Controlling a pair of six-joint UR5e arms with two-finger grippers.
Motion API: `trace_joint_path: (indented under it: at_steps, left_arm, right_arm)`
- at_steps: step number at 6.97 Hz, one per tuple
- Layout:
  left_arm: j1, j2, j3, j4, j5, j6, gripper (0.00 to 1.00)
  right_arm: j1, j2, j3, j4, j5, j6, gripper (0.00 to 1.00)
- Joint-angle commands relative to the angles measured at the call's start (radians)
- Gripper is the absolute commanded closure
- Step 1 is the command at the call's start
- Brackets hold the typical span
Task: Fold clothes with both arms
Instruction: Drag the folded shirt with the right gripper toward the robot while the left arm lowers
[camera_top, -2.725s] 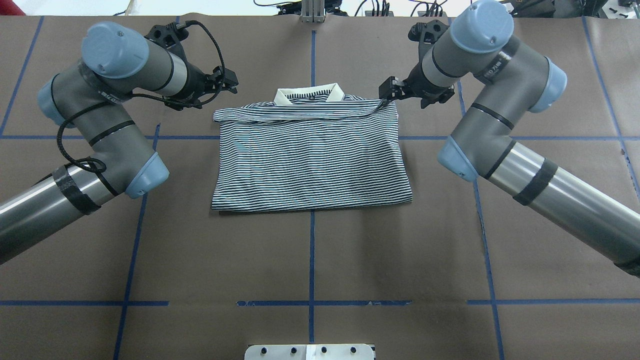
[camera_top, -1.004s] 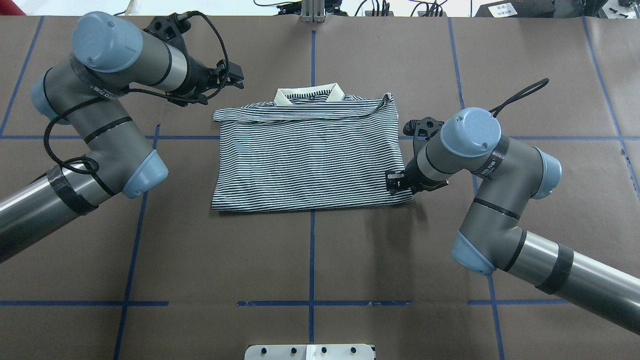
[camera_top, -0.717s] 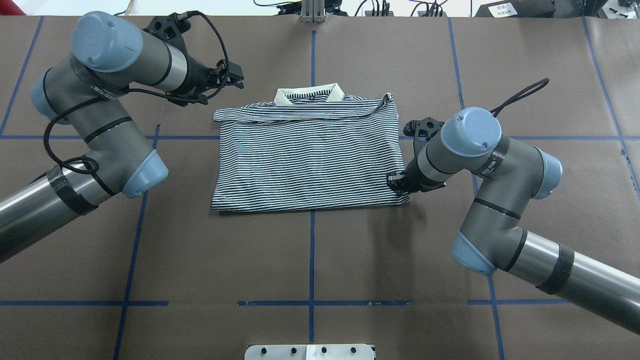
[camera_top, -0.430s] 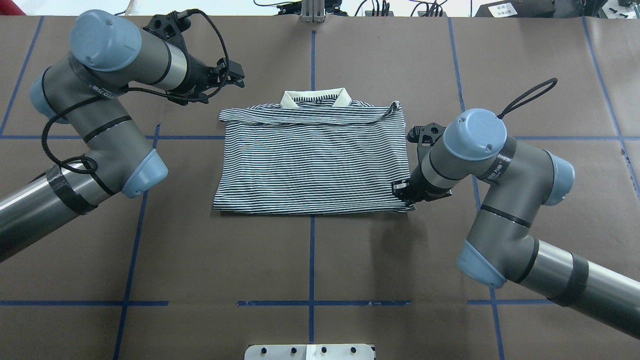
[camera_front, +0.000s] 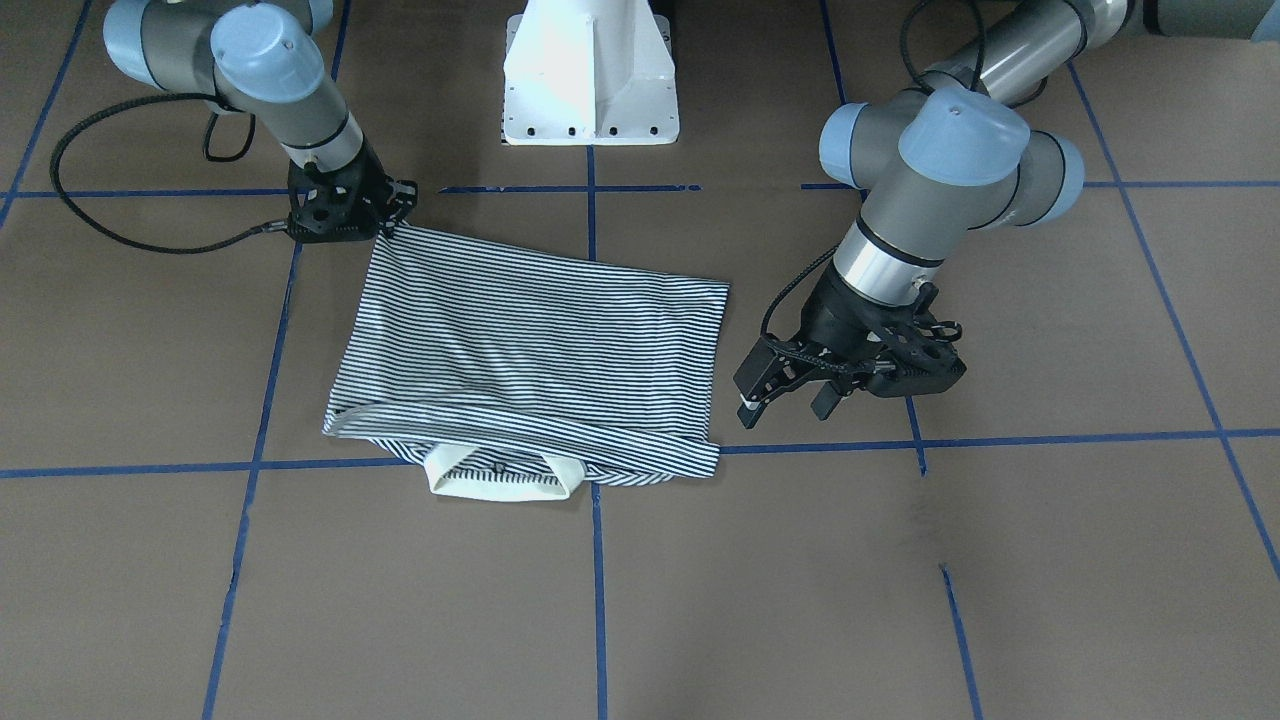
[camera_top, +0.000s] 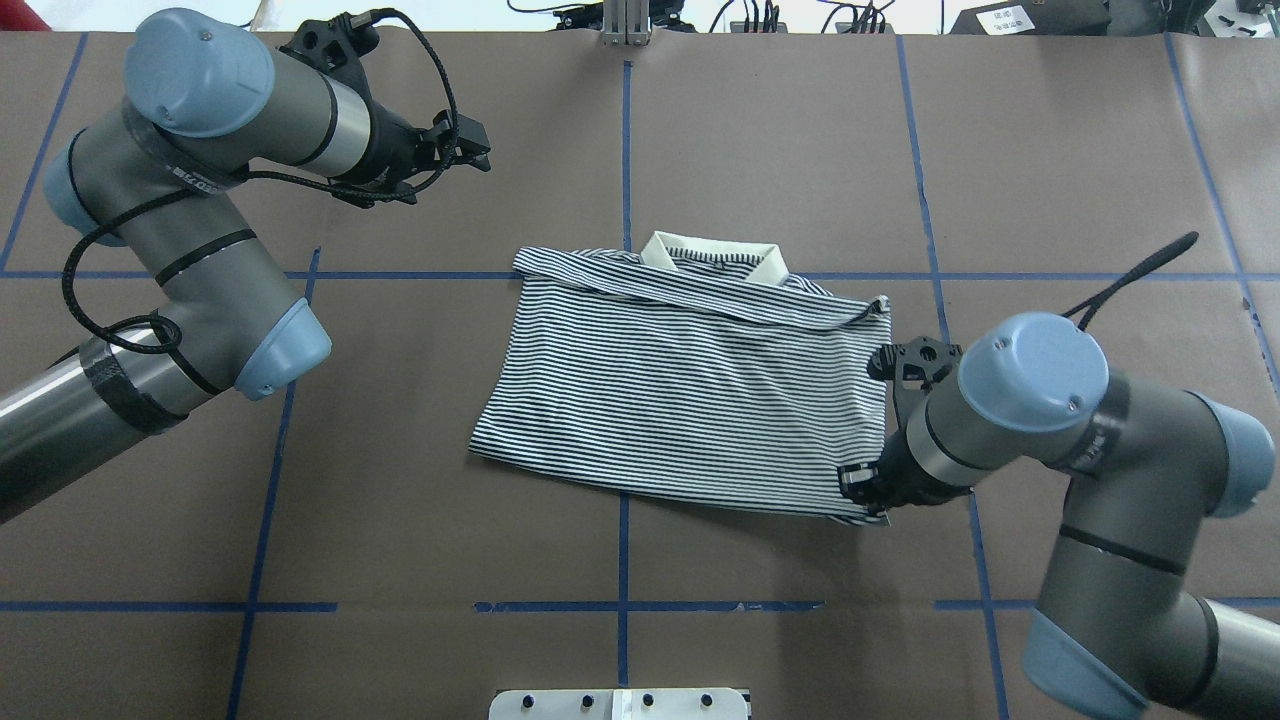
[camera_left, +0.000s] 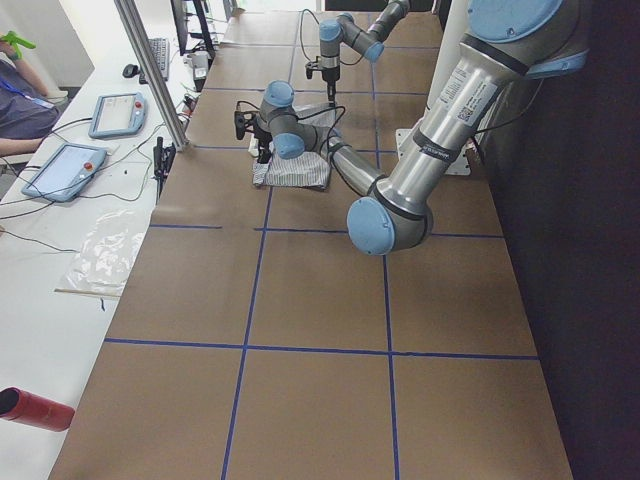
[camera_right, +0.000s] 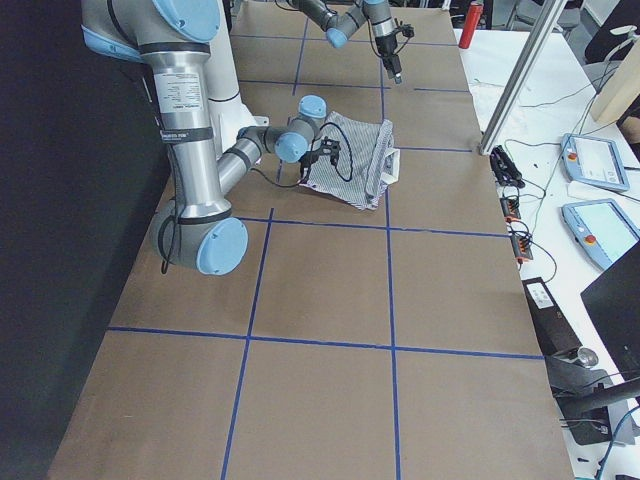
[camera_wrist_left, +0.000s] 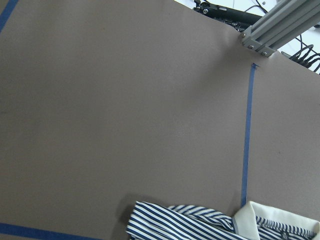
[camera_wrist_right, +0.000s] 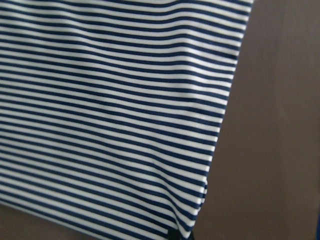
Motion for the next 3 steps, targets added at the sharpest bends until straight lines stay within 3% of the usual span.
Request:
trace_joint_path:
  at_steps: [1,2,3]
  left_arm:
    - [0.000,0.001,-0.062,0.060,0.000,0.000,0.00]
    - [0.001,0.004,-0.077,0.074,0.000,0.000,0.00]
    - [0.003,0.004,-0.085,0.080,-0.002,-0.002,0.00]
  right_arm:
    - [-0.159,-0.110,0.126,-0.001,-0.023,0.149,1.00]
    - [-0.187,-0.126,0.140,-0.001,-0.024,0.159,0.90]
    - [-0.207,-0.125,0.143,0.000,-0.041,0.168,0.01]
